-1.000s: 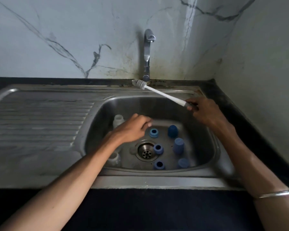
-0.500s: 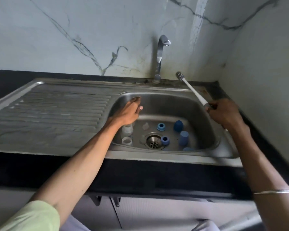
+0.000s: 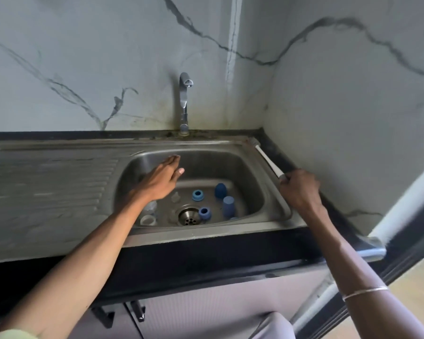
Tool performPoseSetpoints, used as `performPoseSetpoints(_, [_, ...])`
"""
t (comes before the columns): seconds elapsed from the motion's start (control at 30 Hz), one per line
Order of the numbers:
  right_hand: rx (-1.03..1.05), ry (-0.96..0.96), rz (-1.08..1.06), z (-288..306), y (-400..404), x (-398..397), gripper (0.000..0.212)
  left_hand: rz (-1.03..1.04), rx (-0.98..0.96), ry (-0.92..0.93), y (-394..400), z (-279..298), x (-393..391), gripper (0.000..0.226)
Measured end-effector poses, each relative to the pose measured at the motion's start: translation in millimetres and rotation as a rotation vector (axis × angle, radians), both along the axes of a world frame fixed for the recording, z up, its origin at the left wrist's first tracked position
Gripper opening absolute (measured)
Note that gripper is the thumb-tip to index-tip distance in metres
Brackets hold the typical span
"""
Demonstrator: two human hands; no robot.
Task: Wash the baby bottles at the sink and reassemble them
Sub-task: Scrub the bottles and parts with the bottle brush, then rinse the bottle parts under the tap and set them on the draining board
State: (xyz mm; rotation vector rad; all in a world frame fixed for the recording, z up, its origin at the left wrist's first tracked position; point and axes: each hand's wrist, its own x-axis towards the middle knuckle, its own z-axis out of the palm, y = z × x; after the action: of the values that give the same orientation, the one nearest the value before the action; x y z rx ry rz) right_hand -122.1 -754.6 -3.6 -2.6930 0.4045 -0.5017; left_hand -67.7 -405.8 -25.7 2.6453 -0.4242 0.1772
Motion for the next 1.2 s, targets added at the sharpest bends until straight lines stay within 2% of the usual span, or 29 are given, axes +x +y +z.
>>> performPoseSetpoints(0.23, [0.084,-0.019,-0.067,-3.7,-1.1,-5.3,0.028,0.025,-0.014,0.007,2.4,-4.9,-2.6,0.06])
performPoseSetpoints(0.47, [-0.015,0.046,-0.077,-2.1,-9.0,0.1,0.018,0.029,-0.04,0.019,4.3,-7.6,3.2,0.061])
performPoseSetpoints(0.83, [-0.078,0.072,-0.137,-2.5,-7.6,8.8,0.036,0.059,-0.049,0.006,16.3,-13.1,18.6,0.061])
performPoseSetpoints(1.0, [-0.147,-0.099,-0.072,2.0,11.7,23.9,0.03,0.082,-0.103,-0.001,21.0,-11.2,24.2,0.06])
performPoseSetpoints(1.2, [-0.073,-0.133,0.126,7.6,53.9,57.7,0.031,0.194,0.054,-0.067,30.3,-10.7,30.9,0.057])
